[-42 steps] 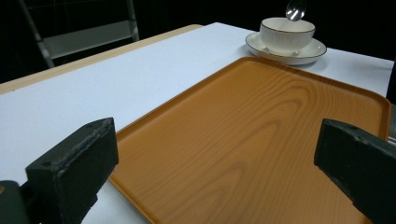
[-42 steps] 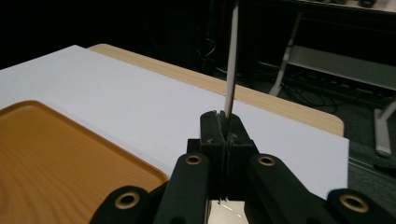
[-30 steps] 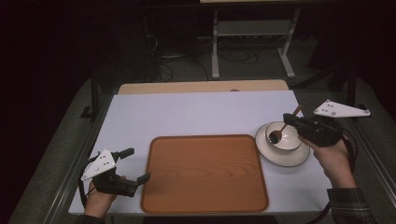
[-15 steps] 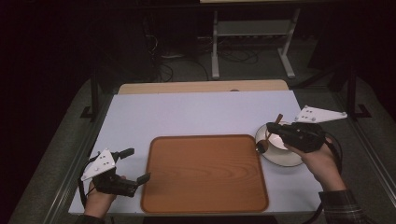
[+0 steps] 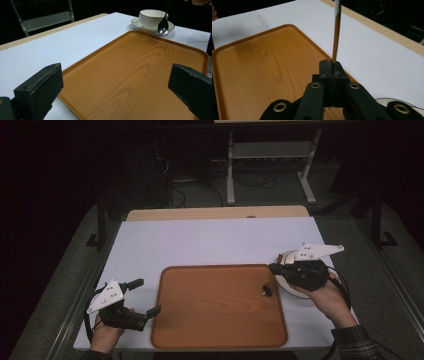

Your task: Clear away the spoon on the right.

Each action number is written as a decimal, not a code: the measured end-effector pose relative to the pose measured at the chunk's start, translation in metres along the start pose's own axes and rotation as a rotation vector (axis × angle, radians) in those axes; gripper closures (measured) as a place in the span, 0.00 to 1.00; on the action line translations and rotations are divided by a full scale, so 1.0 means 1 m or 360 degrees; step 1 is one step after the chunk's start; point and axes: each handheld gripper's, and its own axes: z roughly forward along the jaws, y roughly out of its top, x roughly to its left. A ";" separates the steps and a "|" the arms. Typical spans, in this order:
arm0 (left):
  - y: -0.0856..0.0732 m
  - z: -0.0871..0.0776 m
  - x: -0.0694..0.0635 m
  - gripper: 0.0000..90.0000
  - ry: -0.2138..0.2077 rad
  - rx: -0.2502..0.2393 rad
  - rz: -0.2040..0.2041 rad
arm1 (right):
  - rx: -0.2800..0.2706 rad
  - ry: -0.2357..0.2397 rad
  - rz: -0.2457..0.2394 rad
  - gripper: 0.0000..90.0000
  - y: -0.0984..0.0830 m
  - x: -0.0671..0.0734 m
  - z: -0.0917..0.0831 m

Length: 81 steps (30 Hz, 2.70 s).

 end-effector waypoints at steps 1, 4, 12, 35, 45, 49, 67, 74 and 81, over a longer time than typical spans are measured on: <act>0.000 0.000 0.000 0.00 0.0000 0.0000 -0.0001 | 0.0013 0.0009 -0.0004 0.98 -0.001 0.001 0.002; 0.000 0.000 0.000 0.00 -0.0001 -0.0001 -0.0001 | 0.0038 0.0033 -0.0012 0.98 -0.002 0.004 0.007; 0.000 0.000 0.000 0.00 0.0000 0.0000 0.0000 | 0.0141 0.0081 -0.0057 0.98 -0.008 0.012 0.022; 0.000 0.001 0.000 0.00 -0.0003 0.0007 0.0008 | 0.0200 0.0182 -0.0111 0.98 -0.004 0.024 0.057; 0.000 0.001 -0.001 0.00 -0.0005 0.0007 0.0008 | 0.0236 0.0236 -0.0136 0.98 -0.002 0.030 0.076; 0.000 0.002 -0.001 0.00 -0.0005 0.0008 0.0008 | 0.0255 0.0252 -0.0146 0.98 -0.002 0.033 0.083; 0.000 0.001 0.000 0.00 -0.0006 0.0006 0.0008 | 0.0423 0.0341 -0.0222 0.98 -0.006 0.047 0.127; 0.000 0.001 0.000 0.00 -0.0006 0.0007 0.0010 | 0.0488 0.0372 -0.0249 0.98 -0.010 0.052 0.139; 0.000 0.001 0.000 0.00 -0.0006 0.0006 0.0007 | 0.0534 0.0390 -0.0264 0.97 -0.014 0.056 0.146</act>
